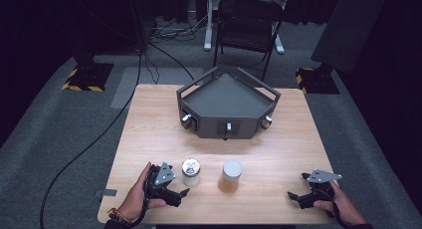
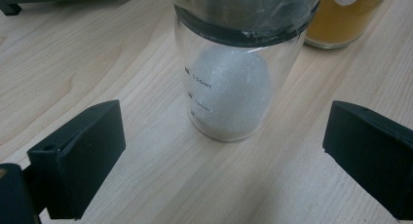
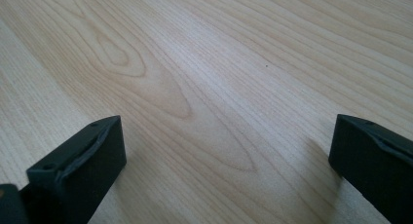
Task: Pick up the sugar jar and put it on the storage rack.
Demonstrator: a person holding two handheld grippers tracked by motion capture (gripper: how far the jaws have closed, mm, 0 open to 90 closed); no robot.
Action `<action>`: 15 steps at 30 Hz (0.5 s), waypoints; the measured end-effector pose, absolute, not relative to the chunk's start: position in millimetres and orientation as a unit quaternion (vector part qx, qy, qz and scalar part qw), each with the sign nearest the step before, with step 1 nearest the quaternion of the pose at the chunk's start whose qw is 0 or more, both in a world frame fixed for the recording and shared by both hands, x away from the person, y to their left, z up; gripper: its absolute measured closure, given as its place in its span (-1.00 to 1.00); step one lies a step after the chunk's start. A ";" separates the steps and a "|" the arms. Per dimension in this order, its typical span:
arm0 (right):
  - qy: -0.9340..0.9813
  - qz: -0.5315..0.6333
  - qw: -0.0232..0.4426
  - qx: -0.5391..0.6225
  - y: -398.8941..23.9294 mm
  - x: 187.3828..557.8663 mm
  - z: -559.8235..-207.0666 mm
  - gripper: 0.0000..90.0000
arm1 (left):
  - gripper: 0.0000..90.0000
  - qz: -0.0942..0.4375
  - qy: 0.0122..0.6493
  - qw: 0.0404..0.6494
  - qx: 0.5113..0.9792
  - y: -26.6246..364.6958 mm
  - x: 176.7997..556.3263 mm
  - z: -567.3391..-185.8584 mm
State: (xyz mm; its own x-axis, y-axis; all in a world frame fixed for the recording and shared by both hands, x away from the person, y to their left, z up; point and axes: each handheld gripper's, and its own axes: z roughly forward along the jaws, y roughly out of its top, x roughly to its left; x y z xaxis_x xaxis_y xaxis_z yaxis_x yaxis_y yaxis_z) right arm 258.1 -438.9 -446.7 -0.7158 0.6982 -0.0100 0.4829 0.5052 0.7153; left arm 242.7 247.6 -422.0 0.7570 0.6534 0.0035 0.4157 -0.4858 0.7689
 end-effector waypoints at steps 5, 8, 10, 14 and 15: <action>0.854 0.358 0.150 0.346 -438.9 258.2 -446.7 -1.00 | -0.97 0.149 0.312 0.397 0.850 244.6 245.8 -421.5; 0.854 0.358 0.150 0.346 -438.9 258.2 -446.7 -1.00 | -0.97 0.149 0.313 0.397 0.850 244.8 247.7 -420.8; 0.854 0.358 0.150 0.346 -438.9 258.2 -446.7 -1.00 | -0.97 0.147 0.314 0.396 0.850 244.7 249.4 -420.9; 0.854 0.358 0.150 0.346 -438.9 258.2 -446.7 -1.00 | -0.97 0.144 0.313 0.396 0.851 243.2 252.1 -421.4; 0.854 0.358 0.150 0.346 -438.9 258.2 -446.7 -1.00 | -0.97 0.144 0.313 0.396 0.851 243.2 252.1 -421.4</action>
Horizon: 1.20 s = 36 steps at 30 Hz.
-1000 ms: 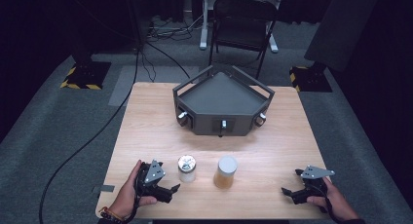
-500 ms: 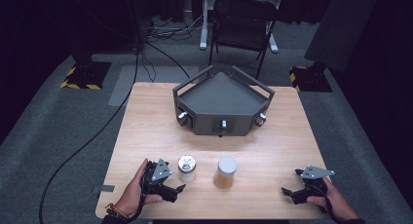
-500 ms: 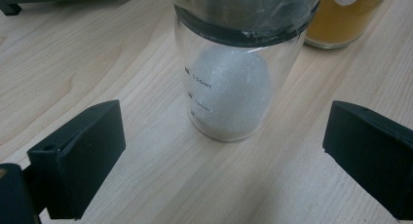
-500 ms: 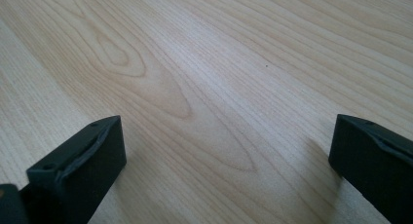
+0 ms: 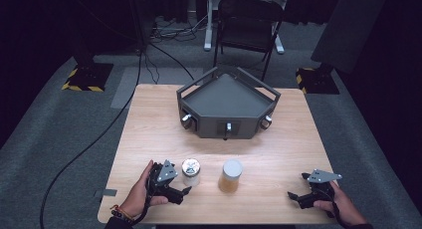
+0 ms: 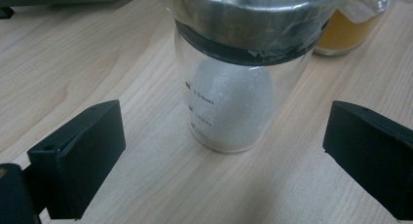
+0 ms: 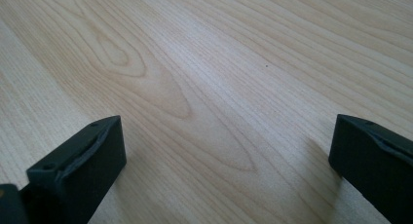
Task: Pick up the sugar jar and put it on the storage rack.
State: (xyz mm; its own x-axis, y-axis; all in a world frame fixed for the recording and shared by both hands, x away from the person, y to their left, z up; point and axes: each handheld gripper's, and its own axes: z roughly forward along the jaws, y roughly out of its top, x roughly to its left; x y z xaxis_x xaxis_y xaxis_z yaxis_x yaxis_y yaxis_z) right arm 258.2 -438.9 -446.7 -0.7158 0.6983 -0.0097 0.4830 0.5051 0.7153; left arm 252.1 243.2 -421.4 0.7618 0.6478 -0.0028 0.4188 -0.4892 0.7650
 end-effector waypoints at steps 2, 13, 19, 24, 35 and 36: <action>0.854 0.358 0.150 0.346 -438.9 258.2 -446.7 -1.00 | -0.97 0.142 0.316 0.399 0.849 242.6 253.4 -422.2; 0.854 0.358 0.150 0.346 -438.9 258.2 -446.7 -1.00 | -0.97 0.130 0.312 0.404 0.850 233.3 263.7 -424.0; 0.854 0.358 0.150 0.346 -438.9 258.2 -446.7 -1.00 | -0.97 0.123 0.311 0.408 0.850 228.0 270.5 -424.9; 0.854 0.358 0.150 0.346 -438.9 258.2 -446.7 -1.00 | -0.97 0.122 0.309 0.408 0.850 224.9 273.1 -425.0; 0.854 0.358 0.150 0.345 -438.9 258.2 -446.7 -1.00 | -0.95 0.116 0.342 0.419 0.833 221.8 273.2 -435.1; 0.854 0.358 0.150 0.345 -438.9 258.2 -446.7 -1.00 | -0.95 0.114 0.347 0.424 0.829 222.4 273.1 -436.5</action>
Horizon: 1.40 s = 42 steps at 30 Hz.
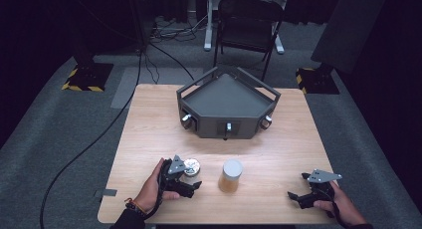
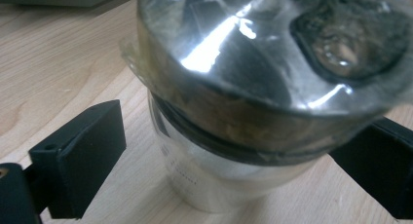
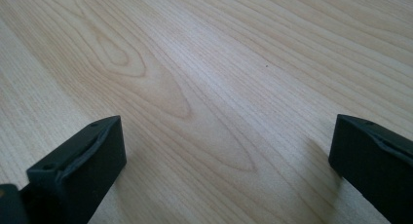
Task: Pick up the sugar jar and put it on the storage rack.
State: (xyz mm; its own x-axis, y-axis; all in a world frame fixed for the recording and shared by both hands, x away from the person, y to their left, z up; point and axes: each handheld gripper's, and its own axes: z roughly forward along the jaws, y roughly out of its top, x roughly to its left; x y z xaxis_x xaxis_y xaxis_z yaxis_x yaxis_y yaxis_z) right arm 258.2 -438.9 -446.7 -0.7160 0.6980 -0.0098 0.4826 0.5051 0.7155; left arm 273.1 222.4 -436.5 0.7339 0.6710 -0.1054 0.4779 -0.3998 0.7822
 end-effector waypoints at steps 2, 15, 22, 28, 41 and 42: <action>0.854 0.358 0.151 0.346 -438.9 258.1 -446.7 -1.00 | -0.92 0.110 0.355 0.433 0.822 223.3 272.9 -438.7; 0.855 0.358 0.150 0.344 -439.1 258.2 -446.8 -1.00 | -0.41 0.130 0.348 0.448 0.813 220.9 266.6 -445.3; 0.856 0.359 0.150 0.341 -439.9 258.3 -446.8 -1.00 | -0.35 0.142 0.357 0.452 0.805 224.5 264.3 -446.7; 0.856 0.359 0.149 0.341 -440.0 258.3 -446.8 -1.00 | -0.34 0.145 0.353 0.448 0.808 223.1 263.5 -445.2; 0.856 0.359 0.149 0.341 -440.0 258.3 -446.8 -1.00 | -0.34 0.142 0.342 0.444 0.816 225.6 266.7 -435.4; 0.856 0.359 0.149 0.340 -440.0 258.3 -446.8 -1.00 | -0.34 0.139 0.343 0.444 0.816 225.8 267.5 -434.3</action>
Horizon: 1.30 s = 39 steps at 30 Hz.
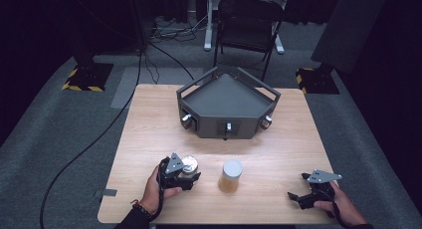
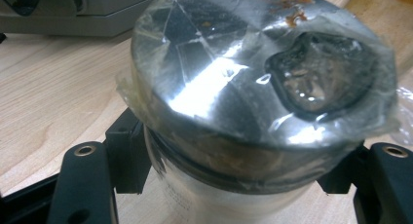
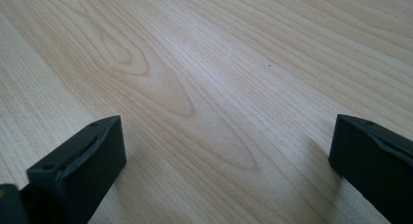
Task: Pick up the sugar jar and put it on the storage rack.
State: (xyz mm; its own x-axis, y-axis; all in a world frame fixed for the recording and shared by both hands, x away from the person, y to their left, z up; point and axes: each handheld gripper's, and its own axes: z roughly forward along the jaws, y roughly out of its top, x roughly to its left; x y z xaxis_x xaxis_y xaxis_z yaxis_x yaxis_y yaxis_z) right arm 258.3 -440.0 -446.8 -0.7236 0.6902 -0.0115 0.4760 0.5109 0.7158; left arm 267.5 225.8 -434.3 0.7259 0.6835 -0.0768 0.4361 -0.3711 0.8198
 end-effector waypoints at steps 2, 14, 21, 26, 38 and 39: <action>0.856 0.359 0.149 0.341 -440.0 258.3 -446.8 -1.00 | -0.34 0.138 0.340 0.440 0.820 225.1 269.2 -431.8; 0.856 0.359 0.149 0.341 -440.0 258.3 -446.8 -1.00 | -0.33 0.154 0.345 0.453 0.808 226.3 275.3 -418.2; 0.856 0.358 0.149 0.341 -439.8 258.3 -446.8 -1.00 | -0.33 0.155 0.340 0.457 0.807 225.3 281.5 -409.1; 0.856 0.359 0.149 0.341 -439.8 258.3 -446.8 -1.00 | -0.33 0.164 0.343 0.459 0.803 219.1 285.9 -400.9; 0.856 0.358 0.150 0.341 -439.7 258.2 -446.8 -1.00 | -0.33 0.175 0.349 0.462 0.796 207.3 298.1 -388.1; 0.856 0.358 0.150 0.341 -439.7 258.2 -446.8 -1.00 | -0.33 0.176 0.351 0.462 0.795 205.7 298.8 -387.3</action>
State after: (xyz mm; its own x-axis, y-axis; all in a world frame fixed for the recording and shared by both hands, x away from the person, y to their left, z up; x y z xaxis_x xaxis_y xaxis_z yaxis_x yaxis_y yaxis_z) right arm 258.2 -439.7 -446.8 -0.7227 0.6911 -0.0116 0.4766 0.5104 0.7158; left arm 298.8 205.7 -387.3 0.6915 0.7210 -0.0443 0.3962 -0.3273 0.8578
